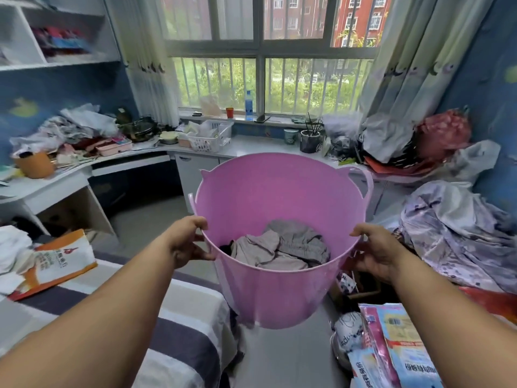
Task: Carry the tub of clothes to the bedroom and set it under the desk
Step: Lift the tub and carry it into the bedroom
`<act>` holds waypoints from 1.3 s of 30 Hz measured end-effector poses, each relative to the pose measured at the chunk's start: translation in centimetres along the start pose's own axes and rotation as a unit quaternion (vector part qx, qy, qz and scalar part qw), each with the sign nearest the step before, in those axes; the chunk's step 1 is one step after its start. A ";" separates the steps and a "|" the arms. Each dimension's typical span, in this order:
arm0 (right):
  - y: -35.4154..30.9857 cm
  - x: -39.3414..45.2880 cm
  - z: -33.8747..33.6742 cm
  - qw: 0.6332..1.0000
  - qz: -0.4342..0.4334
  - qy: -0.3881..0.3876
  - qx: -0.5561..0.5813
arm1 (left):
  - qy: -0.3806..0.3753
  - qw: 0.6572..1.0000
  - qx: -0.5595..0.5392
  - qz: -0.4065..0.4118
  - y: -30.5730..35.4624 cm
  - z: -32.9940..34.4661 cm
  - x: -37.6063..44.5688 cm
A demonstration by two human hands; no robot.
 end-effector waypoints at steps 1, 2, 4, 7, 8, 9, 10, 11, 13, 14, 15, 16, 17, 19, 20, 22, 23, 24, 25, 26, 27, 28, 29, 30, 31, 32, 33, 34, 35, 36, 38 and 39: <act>-0.6 1.3 -0.2 1.000 0.002 -0.004 -0.004 | 0.004 1.000 -0.003 0.000 0.5 0.5 0.8; -1.1 2.2 -0.3 1.000 0.002 -0.006 -0.009 | 0.005 1.000 -0.004 0.000 0.8 0.8 1.3; -2.3 4.8 -0.5 1.000 0.007 -0.017 -0.019 | 0.012 1.000 -0.009 -0.003 1.9 1.8 3.0; -3.7 7.6 -0.4 1.000 0.001 -0.022 -0.021 | 0.017 1.000 -0.014 -0.006 3.2 2.5 4.6; -4.2 8.6 -0.4 0.999 0.000 -0.023 -0.023 | 0.019 1.000 -0.018 -0.007 3.7 2.6 5.3; -4.6 9.8 -0.2 0.999 0.000 -0.025 -0.025 | 0.022 1.000 -0.019 -0.007 4.2 2.7 6.2; -4.9 10.6 -0.1 0.999 0.001 -0.027 -0.029 | 0.026 0.999 -0.018 -0.006 4.6 2.7 6.7; -5.2 11.6 0.1 0.999 0.003 -0.032 -0.032 | 0.029 0.999 -0.021 -0.007 5.1 2.6 7.5; -5.8 13.3 0.7 0.999 0.001 -0.039 -0.036 | 0.036 0.999 -0.025 -0.006 5.9 2.4 8.8; -5.9 14.4 0.9 0.999 0.000 -0.042 -0.035 | 0.039 0.999 -0.028 -0.006 6.3 2.2 9.6; -6.2 15.7 1.4 0.998 0.002 -0.044 -0.034 | 0.042 0.999 -0.030 -0.008 6.9 2.0 10.7; -6.4 16.8 1.8 0.998 0.004 -0.046 -0.031 | 0.044 0.999 -0.032 -0.008 7.4 1.7 11.6; -6.7 17.9 2.2 0.998 0.006 -0.048 -0.029 | 0.045 0.998 -0.030 -0.008 7.8 1.5 12.4; -7.1 20.5 3.2 0.998 0.009 -0.053 -0.027 | 0.047 0.998 -0.033 -0.010 8.8 0.9 14.4; -7.5 22.0 3.8 0.998 0.009 -0.054 -0.028 | 0.047 0.998 -0.035 -0.011 9.5 0.5 15.6; -7.9 24.1 4.7 0.998 0.007 -0.055 -0.030 | 0.048 0.998 -0.034 -0.012 10.6 -0.1 17.5; -8.4 25.7 5.4 0.998 0.006 -0.058 -0.034 | 0.049 0.998 -0.036 -0.015 11.4 -0.5 18.8; -8.8 26.6 6.0 0.998 0.002 -0.058 -0.039 | 0.056 0.998 -0.035 -0.015 12.0 -0.8 19.7; -9.3 27.7 6.6 0.997 -0.001 -0.062 -0.041 | 0.060 0.997 -0.036 -0.014 12.6 -1.1 20.7; -9.6 28.9 7.2 0.997 -0.002 -0.066 -0.041 | 0.061 0.997 -0.038 -0.014 13.3 -1.4 21.6; -10.0 30.1 7.7 0.997 -0.002 -0.069 -0.039 | 0.062 0.997 -0.039 -0.014 14.1 -1.8 22.6; -10.3 31.1 8.2 0.997 -0.002 -0.069 -0.038 | 0.065 0.997 -0.040 -0.013 14.8 -2.1 23.4; -10.5 32.2 8.7 0.997 -0.002 -0.068 -0.037 | 0.067 0.997 -0.038 -0.013 15.4 -2.4 24.3; -10.7 32.9 9.0 0.997 -0.004 -0.070 -0.034 | 0.069 0.997 -0.037 -0.011 16.0 -2.6 24.9; -11.0 33.8 9.4 0.997 -0.002 -0.074 -0.031 | 0.069 0.997 -0.037 -0.010 16.5 -2.8 25.7; -11.2 34.6 9.7 0.997 -0.002 -0.077 -0.028 | 0.071 0.997 -0.038 -0.007 17.0 -2.9 26.3; -11.4 35.3 10.0 0.997 -0.002 -0.079 -0.025 | 0.072 0.997 -0.038 -0.005 17.4 -2.9 26.8; -11.7 36.0 10.2 0.996 -0.005 -0.082 -0.025 | 0.074 0.996 -0.039 -0.004 17.7 -3.0 27.2; -12.1 36.9 10.5 0.996 -0.004 -0.089 -0.029 | 0.078 0.996 -0.040 -0.005 18.2 -3.0 27.8; -12.4 37.7 10.6 0.995 -0.004 -0.093 -0.034 | 0.082 0.996 -0.042 -0.007 18.5 -3.0 28.2; -13.1 39.3 11.0 0.994 -0.001 -0.100 -0.041 | 0.090 0.995 -0.044 -0.008 19.0 -3.0 29.0; -13.5 40.2 11.2 0.994 0.001 -0.106 -0.040 | 0.095 0.994 -0.047 -0.009 19.2 -3.0 29.5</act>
Point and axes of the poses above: each hand's wrist, its own x-axis towards the middle knuckle, its own z-axis out of the palm, y = z × x, the point moved 3 cm from there along x, towards the middle knuckle, and after that the axes turned 6 degrees about -z, right-handed, at the moved point
